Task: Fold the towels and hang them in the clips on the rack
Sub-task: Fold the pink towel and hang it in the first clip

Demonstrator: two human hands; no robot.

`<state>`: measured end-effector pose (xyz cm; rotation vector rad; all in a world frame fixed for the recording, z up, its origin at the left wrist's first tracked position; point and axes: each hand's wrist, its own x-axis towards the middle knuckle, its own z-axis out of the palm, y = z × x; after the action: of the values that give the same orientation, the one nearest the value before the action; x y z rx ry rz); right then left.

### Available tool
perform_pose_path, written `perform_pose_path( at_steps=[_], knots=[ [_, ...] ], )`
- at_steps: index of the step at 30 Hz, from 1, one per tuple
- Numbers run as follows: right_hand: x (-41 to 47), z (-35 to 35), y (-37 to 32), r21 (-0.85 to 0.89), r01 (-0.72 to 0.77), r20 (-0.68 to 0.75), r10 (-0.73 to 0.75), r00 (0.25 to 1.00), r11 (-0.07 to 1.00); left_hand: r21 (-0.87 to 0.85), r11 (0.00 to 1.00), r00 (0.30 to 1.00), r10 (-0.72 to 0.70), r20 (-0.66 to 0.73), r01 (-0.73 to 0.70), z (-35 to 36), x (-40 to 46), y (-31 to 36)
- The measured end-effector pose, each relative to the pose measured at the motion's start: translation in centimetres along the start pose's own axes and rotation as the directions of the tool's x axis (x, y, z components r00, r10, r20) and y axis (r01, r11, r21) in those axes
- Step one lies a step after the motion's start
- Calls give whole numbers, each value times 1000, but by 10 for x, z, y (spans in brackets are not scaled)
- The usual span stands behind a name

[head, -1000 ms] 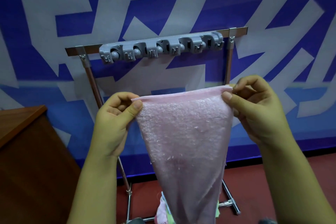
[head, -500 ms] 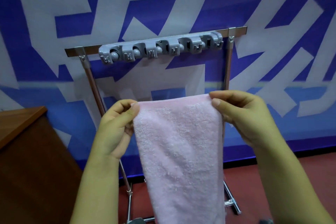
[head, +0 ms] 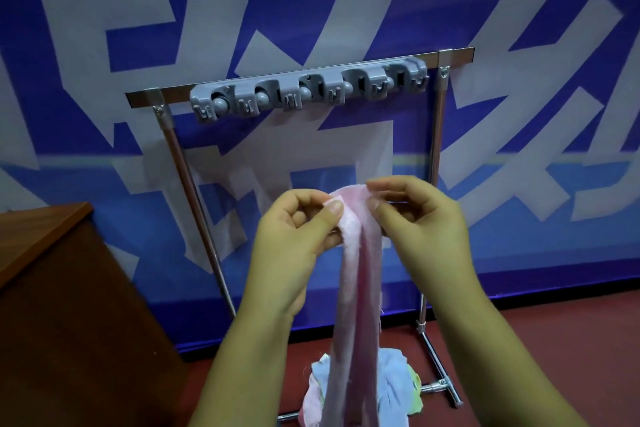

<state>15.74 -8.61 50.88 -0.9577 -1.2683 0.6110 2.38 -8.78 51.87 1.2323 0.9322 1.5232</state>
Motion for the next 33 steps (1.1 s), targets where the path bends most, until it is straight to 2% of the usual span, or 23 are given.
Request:
perform_pose_path(
  at_steps=[5, 11, 19, 28, 33],
  knots=[
    [-7, 4, -6, 38, 27, -22, -26, 999, 999, 71, 997, 998, 41, -37, -39, 9, -5, 0],
    [-13, 6, -7, -44, 81, -15, -81, 997, 996, 102, 992, 996, 77, -48, -71, 14, -8, -2],
    [-17, 7, -4, -35, 131, -19, -131, 991, 991, 124, 987, 993, 110, -51, -103, 16, -14, -5],
    [-15, 2, -2, -46, 131, 32, -130, 991, 990, 121, 988, 995, 95, -10, -93, 15, -20, -1],
    [-9, -5, 1, 32, 64, 31, -65, 997, 997, 131, 987, 992, 85, 98, -97, 9, -22, 4]
  ],
)
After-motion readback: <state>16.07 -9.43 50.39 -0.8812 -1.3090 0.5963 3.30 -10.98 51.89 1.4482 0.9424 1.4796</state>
